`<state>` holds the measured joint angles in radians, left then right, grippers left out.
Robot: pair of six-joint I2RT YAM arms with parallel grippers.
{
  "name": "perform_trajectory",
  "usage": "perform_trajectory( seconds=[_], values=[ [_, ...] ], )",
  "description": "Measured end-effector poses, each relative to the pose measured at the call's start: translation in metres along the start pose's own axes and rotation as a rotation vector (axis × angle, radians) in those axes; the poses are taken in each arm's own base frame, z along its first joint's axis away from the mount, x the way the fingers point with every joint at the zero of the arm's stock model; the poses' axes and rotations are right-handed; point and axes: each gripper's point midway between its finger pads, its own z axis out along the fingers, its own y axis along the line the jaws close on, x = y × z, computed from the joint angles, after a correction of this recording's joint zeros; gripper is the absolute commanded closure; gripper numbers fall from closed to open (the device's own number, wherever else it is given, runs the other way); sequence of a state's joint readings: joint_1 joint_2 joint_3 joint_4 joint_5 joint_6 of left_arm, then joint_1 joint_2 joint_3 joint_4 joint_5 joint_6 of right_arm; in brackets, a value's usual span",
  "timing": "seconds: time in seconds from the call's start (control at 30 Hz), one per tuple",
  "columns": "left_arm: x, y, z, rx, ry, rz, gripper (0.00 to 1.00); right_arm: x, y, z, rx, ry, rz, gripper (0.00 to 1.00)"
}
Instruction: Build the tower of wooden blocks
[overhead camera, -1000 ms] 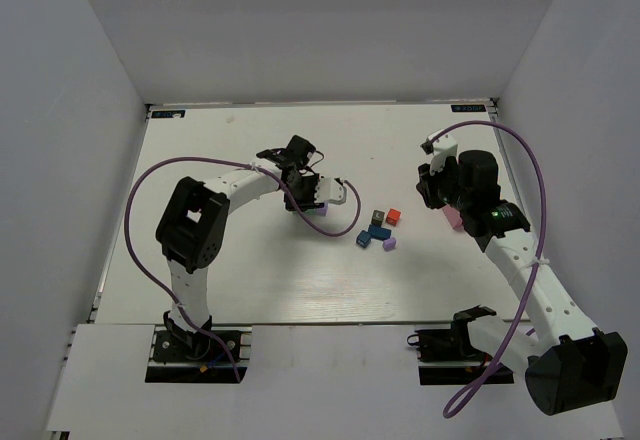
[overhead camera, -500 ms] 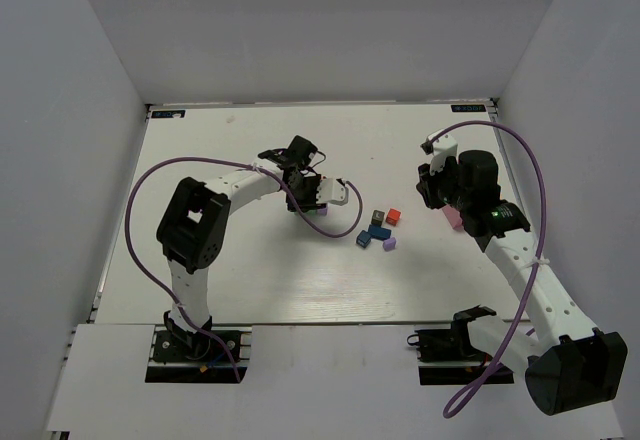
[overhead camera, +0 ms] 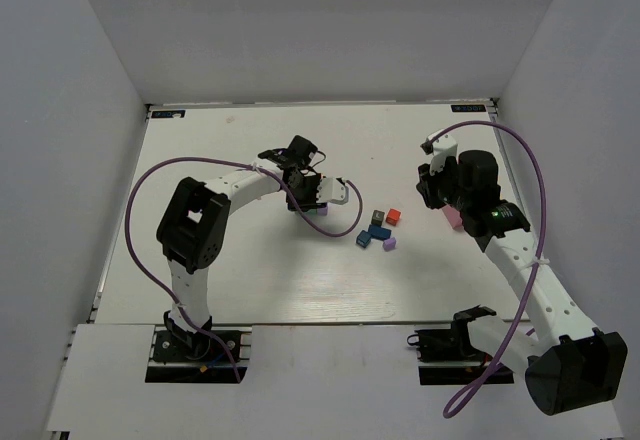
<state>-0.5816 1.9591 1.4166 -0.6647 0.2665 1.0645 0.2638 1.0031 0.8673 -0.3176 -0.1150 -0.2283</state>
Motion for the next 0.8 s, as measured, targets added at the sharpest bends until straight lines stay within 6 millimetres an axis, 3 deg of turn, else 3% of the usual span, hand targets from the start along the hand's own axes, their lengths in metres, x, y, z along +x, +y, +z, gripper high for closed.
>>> perform_trajectory(
  seconds=[0.7, 0.8],
  values=[
    [0.0077, 0.0022, 0.0007, -0.013, 0.016, -0.008, 1.00, 0.0000, 0.0000, 0.0000, 0.000, 0.000, 0.000, 0.70],
    [0.0078, 0.0022, 0.0007, -0.013, 0.016, -0.008, 0.96, 0.0000, 0.0000, 0.0000, 0.000, 0.000, 0.000, 0.70]
  ],
)
